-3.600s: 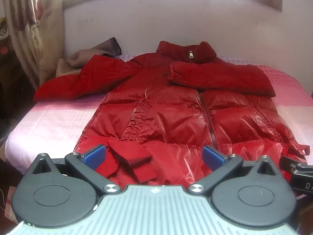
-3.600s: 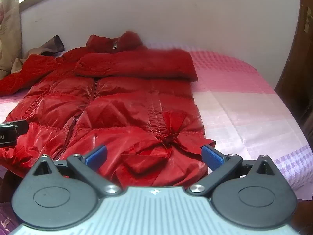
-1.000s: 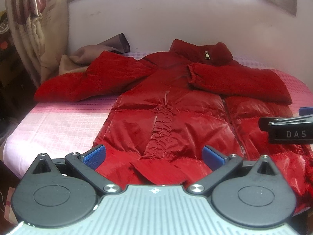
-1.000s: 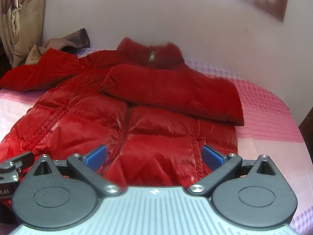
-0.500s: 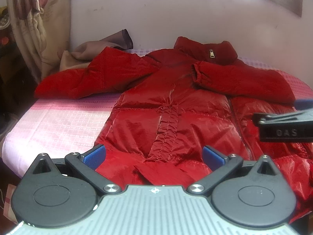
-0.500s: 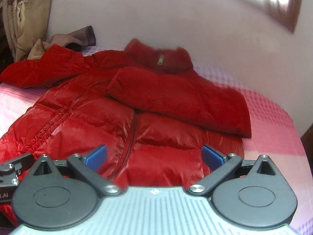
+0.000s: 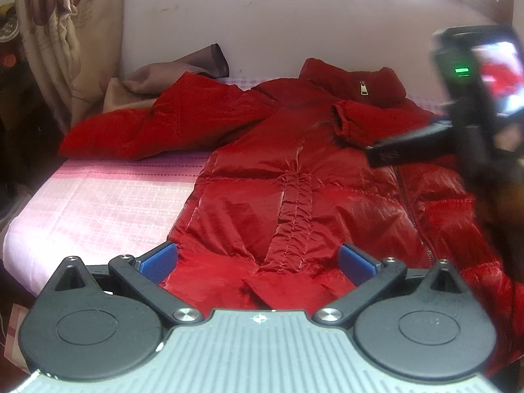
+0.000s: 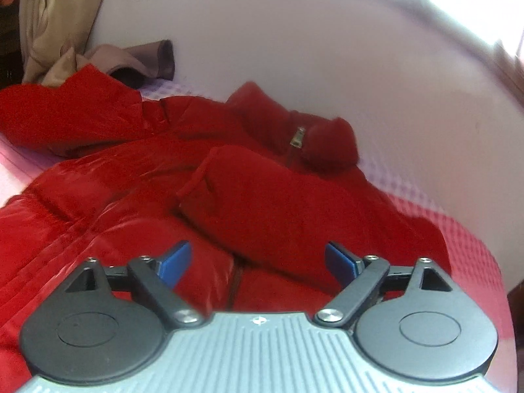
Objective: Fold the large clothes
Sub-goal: 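Grasp the jacket sleeve cuff with the right gripper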
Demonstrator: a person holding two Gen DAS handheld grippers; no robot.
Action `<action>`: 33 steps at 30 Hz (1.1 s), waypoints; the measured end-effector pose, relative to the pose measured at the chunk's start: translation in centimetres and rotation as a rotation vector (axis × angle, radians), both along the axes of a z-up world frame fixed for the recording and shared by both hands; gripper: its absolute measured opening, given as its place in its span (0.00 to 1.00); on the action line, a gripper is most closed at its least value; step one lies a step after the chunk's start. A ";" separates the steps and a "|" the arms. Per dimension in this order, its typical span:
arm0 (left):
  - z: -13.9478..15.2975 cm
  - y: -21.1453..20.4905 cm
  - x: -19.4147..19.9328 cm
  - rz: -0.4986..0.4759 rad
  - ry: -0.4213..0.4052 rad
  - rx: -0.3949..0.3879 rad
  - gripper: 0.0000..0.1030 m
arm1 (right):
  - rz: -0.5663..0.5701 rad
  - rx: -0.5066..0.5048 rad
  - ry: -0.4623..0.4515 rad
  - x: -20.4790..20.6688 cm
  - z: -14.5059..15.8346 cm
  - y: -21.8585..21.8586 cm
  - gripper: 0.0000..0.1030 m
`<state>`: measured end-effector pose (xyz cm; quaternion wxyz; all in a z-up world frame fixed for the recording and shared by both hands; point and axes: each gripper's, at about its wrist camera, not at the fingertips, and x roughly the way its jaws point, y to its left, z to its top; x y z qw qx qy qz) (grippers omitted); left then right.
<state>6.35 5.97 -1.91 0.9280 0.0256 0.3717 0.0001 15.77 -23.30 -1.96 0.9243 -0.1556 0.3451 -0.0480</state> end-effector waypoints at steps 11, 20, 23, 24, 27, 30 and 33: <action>-0.7 1.3 0.6 0.034 0.032 0.009 1.00 | 0.017 -0.132 0.056 6.2 -3.8 -0.5 0.17; 0.0 1.9 0.1 0.056 0.012 0.016 1.00 | -0.216 -0.107 -0.232 -2.6 6.9 -16.0 0.08; 0.0 1.6 -0.1 0.053 0.011 0.029 1.00 | -0.382 -0.116 -0.252 -7.0 9.0 -23.9 0.08; 0.0 1.4 -0.1 0.051 0.011 0.030 1.00 | -0.448 -0.111 -0.245 -8.5 9.1 -26.8 0.08; 0.0 0.9 -0.4 0.046 0.008 0.046 1.00 | -0.591 -0.062 -0.197 -12.2 8.1 -33.1 0.08; -0.1 0.4 -0.3 0.051 0.010 0.060 1.00 | -0.561 -0.003 -0.210 -14.9 6.9 -33.3 0.08; 0.2 0.3 -0.2 0.060 0.002 0.060 1.00 | -0.396 0.035 -0.194 -13.9 6.1 -28.1 0.10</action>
